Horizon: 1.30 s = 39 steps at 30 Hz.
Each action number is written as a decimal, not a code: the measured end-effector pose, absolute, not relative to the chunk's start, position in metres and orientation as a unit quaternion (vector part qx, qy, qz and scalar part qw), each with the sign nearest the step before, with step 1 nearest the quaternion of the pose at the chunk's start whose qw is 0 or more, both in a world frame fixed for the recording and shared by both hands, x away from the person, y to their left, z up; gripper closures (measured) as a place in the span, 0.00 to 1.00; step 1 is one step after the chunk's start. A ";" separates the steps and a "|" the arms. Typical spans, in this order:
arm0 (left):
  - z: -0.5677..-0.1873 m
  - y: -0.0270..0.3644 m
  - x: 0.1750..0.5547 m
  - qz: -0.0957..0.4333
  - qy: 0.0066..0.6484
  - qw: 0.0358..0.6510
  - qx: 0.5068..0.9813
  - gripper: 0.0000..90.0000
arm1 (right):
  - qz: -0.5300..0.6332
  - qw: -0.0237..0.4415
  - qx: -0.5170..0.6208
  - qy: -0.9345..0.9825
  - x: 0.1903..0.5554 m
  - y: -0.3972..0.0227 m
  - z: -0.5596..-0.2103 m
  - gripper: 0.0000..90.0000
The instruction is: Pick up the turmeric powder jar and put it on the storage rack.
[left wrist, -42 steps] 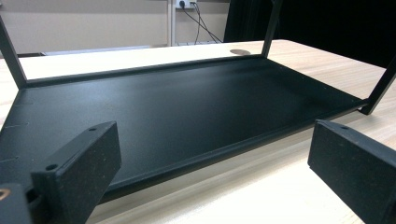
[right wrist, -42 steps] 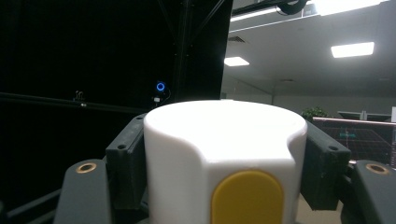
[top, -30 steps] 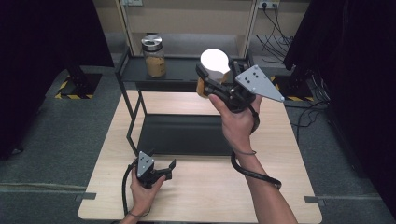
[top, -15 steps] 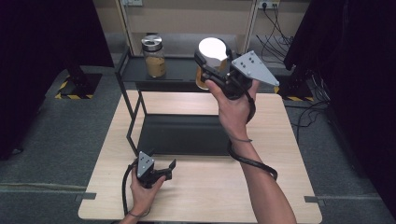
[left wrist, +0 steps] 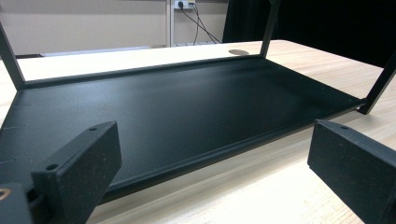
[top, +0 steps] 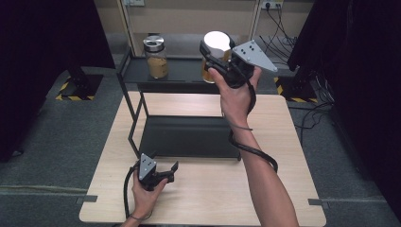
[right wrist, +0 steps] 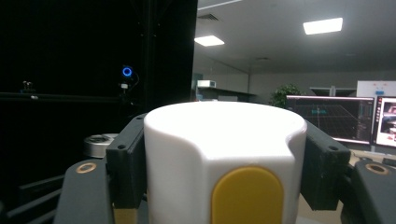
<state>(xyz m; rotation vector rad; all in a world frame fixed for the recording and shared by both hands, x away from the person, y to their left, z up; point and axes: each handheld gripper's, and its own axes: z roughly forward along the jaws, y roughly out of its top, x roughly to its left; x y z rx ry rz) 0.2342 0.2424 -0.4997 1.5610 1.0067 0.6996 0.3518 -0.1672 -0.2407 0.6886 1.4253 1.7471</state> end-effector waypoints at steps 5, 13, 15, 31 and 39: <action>-0.500 0.242 0.234 0.296 0.424 0.546 0.659 0.02 | 0.675 0.382 0.277 0.567 0.359 -0.166 -0.236 0.35; -0.499 0.243 0.234 0.295 0.424 0.546 0.660 0.03 | 0.663 0.378 0.294 0.575 0.367 -0.164 -0.231 0.35; -0.499 0.243 0.235 0.294 0.424 0.546 0.660 0.02 | 0.661 0.377 0.297 0.576 0.368 -0.164 -0.231 0.35; -0.499 0.243 0.235 0.294 0.424 0.546 0.660 0.02 | 0.662 0.368 0.308 0.576 0.375 -0.163 -0.237 0.34; -0.499 0.243 0.235 0.295 0.424 0.546 0.660 0.03 | 0.660 0.372 0.300 0.580 0.374 -0.162 -0.238 0.34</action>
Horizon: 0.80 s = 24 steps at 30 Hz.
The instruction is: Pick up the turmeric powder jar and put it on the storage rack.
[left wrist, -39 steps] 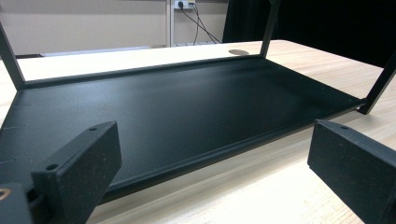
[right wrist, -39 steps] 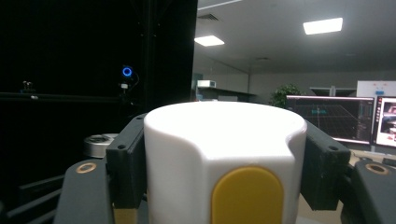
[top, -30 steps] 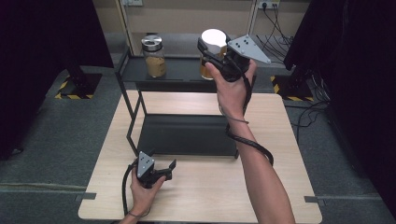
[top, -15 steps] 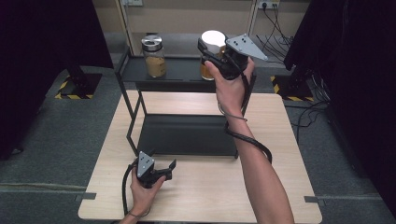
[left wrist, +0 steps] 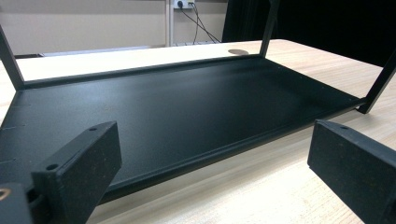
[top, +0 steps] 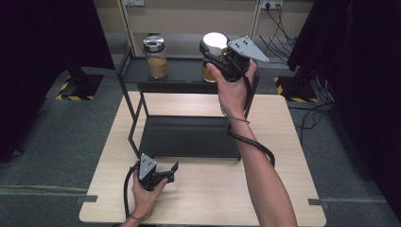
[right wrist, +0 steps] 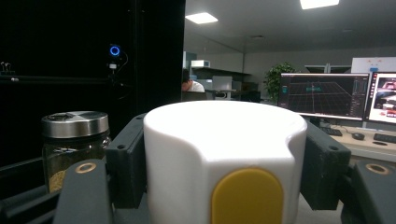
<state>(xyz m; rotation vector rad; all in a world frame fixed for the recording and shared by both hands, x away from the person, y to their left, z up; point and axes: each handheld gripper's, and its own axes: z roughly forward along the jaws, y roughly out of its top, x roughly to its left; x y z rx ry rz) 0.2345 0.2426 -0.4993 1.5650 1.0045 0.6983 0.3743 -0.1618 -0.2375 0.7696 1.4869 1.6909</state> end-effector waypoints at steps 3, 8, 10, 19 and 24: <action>-0.499 0.243 0.235 0.294 0.424 0.545 0.661 0.02 | 0.662 0.369 0.301 0.578 0.375 -0.163 -0.238 0.34; -0.499 0.243 0.235 0.294 0.424 0.546 0.661 0.03 | 0.665 0.366 0.302 0.577 0.375 -0.165 -0.239 0.34; -0.499 0.243 0.235 0.294 0.424 0.545 0.661 0.02 | 0.664 0.367 0.301 0.578 0.375 -0.164 -0.238 0.34; -0.499 0.243 0.235 0.294 0.424 0.546 0.661 0.02 | 0.665 0.366 0.300 0.578 0.375 -0.165 -0.239 0.34; -0.499 0.243 0.235 0.294 0.424 0.546 0.660 0.03 | 0.668 0.361 0.300 0.578 0.377 -0.166 -0.239 0.34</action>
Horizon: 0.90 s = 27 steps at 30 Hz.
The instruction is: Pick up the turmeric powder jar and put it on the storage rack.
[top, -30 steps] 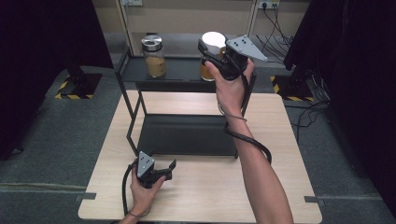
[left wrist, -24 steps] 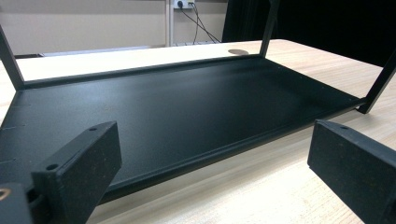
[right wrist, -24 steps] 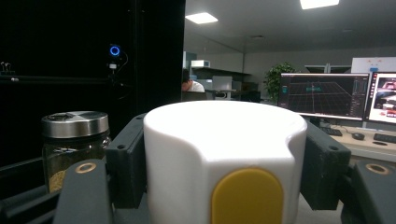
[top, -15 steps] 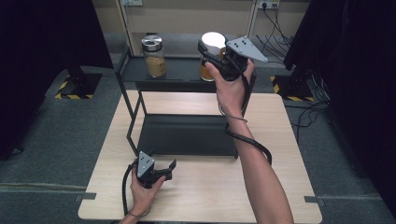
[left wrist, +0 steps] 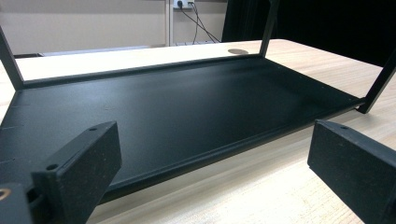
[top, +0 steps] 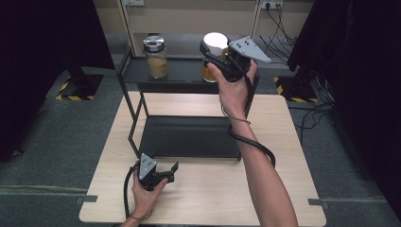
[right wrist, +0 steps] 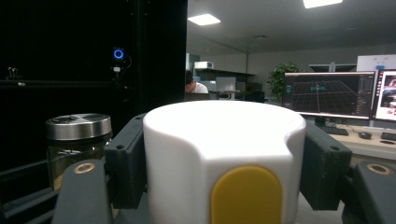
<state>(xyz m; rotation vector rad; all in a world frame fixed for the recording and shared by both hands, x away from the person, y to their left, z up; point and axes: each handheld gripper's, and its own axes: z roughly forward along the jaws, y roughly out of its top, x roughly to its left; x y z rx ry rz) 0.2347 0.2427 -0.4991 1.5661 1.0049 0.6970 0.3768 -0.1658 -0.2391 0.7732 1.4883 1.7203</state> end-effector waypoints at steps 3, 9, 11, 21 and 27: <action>-0.499 0.243 0.235 0.294 0.424 0.546 0.660 0.02 | 0.669 0.362 0.301 0.575 0.377 -0.166 -0.239 0.31; -0.499 0.243 0.235 0.294 0.424 0.545 0.661 0.03 | 0.671 0.358 0.300 0.576 0.378 -0.167 -0.238 0.24; -0.499 0.243 0.235 0.294 0.423 0.546 0.661 0.03 | 0.673 0.354 0.305 0.574 0.379 -0.167 -0.238 0.20; -0.499 0.242 0.235 0.295 0.424 0.545 0.660 0.02 | 0.673 0.357 0.313 0.567 0.378 -0.163 -0.237 0.04; -0.499 0.242 0.235 0.294 0.425 0.545 0.660 0.02 | 0.671 0.362 0.305 0.570 0.374 -0.164 -0.237 0.03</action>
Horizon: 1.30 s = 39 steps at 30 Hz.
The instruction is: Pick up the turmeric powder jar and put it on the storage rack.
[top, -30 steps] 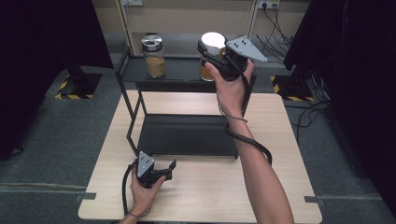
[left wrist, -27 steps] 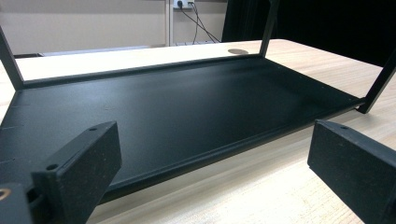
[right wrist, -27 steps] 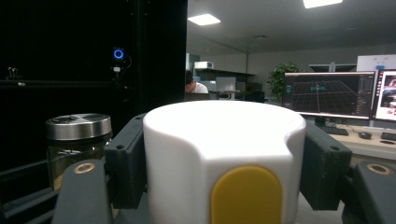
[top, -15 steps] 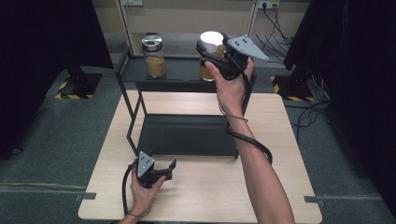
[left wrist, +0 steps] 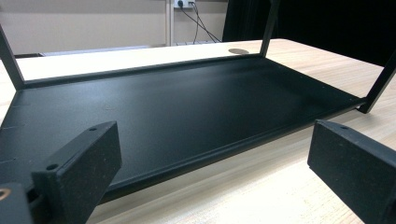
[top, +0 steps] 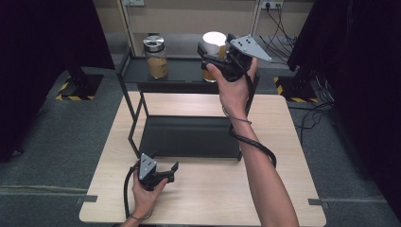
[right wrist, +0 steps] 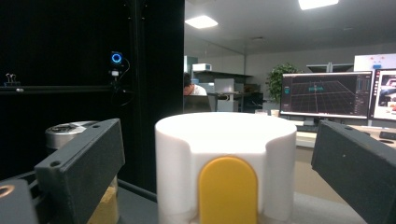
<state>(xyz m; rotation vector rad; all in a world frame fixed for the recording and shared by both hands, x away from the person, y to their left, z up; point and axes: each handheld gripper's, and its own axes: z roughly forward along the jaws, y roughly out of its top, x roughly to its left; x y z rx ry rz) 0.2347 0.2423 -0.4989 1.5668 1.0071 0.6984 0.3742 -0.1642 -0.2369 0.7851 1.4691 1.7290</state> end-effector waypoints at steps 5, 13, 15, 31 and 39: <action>-0.499 0.242 0.235 0.295 0.424 0.545 0.660 0.03 | 0.671 0.361 0.299 0.575 0.371 -0.164 -0.238 0.03; -0.499 0.242 0.235 0.295 0.424 0.545 0.660 0.02 | 0.673 0.365 0.291 0.573 0.364 -0.167 -0.240 0.03; -0.499 0.242 0.235 0.294 0.425 0.545 0.660 0.02 | 0.674 0.365 0.287 0.575 0.362 -0.167 -0.240 0.03; -0.499 0.242 0.234 0.295 0.425 0.546 0.659 0.02 | 0.684 0.354 0.284 0.572 0.346 -0.180 -0.255 0.03; -0.499 0.242 0.234 0.295 0.426 0.546 0.659 0.03 | 0.688 0.353 0.278 0.570 0.334 -0.187 -0.266 0.03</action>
